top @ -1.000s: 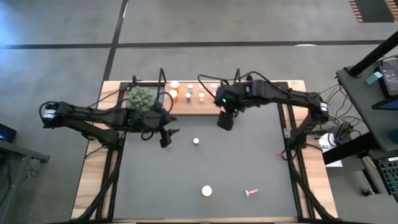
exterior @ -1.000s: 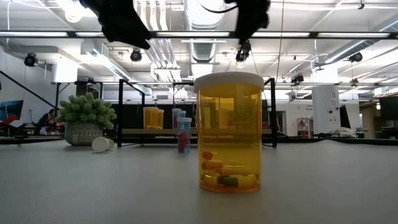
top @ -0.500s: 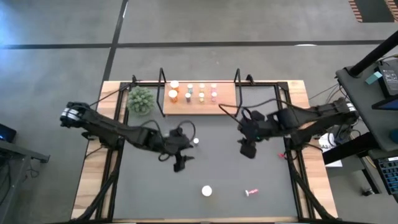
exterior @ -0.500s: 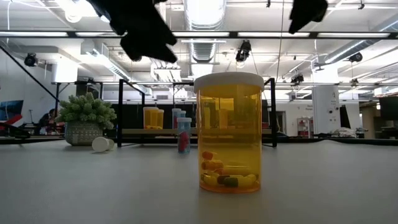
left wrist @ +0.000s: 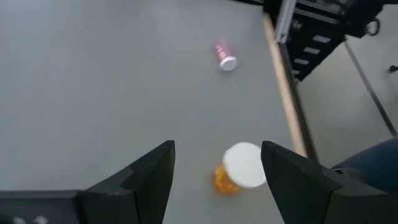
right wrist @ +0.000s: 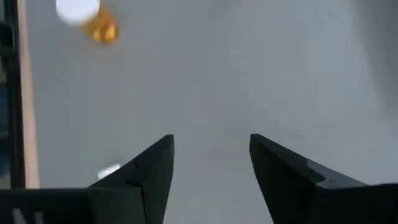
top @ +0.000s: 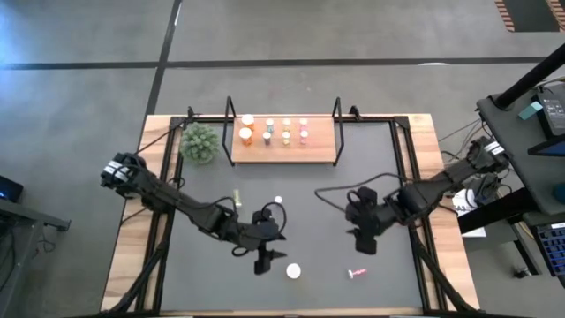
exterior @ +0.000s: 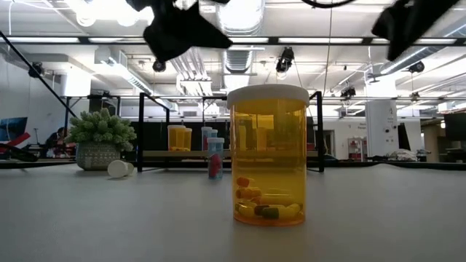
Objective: Pick and place medicine bottles onto shelf by color
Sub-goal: Put the pink pill bottle on the shelf aligned with the other pink pill bottles
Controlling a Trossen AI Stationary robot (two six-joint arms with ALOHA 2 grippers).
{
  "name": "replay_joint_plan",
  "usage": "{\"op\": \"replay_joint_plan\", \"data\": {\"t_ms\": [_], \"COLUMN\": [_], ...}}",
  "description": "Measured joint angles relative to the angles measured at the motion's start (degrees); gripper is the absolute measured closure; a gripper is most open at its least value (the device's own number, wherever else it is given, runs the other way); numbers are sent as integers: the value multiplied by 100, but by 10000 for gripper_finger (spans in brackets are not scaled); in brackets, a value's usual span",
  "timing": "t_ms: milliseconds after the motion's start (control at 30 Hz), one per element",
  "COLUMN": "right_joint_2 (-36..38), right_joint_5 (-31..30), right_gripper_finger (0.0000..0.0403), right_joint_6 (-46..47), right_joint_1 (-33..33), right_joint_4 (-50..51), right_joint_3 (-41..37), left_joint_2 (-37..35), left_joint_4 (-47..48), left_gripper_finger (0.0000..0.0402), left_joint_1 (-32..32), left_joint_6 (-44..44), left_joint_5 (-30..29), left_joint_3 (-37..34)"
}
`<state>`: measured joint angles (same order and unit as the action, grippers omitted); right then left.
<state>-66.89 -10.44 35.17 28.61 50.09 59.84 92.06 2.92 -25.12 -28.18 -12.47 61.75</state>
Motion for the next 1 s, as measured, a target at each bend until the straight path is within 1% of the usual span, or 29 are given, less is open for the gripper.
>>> {"op": "replay_joint_plan", "data": {"t_ms": [133, 300, 500, 700, 867, 1000], "right_joint_2": [2, -1, 0, -65, -527, -1103], "right_joint_5": [3, 40, 49, 25, 342, 376], "right_gripper_finger": [202, 202, 202, 202, 202, 202], "right_joint_6": [34, 43, 51, 134, 85, 80], "right_joint_1": [393, 791, 1238, 1487, 1670, 1769], "right_joint_4": [-282, -1049, -1955, -2195, -2744, -2794], "right_joint_3": [-431, -844, -1071, -1298, -1342, -1191], "left_joint_2": [-6, -28, -29, -29, -31, -31], "left_joint_4": [-2, 8, 11, 14, 13, 14], "left_gripper_finger": [178, 178, 178, 178, 178, 178], "left_joint_1": [-129, -167, -227, -388, -567, -784], "left_joint_6": [0, -18, -431, -448, -453, -455], "left_joint_5": [-163, -286, -286, -281, -284, -280], "left_joint_3": [114, 250, 283, 259, 250, 239]}}
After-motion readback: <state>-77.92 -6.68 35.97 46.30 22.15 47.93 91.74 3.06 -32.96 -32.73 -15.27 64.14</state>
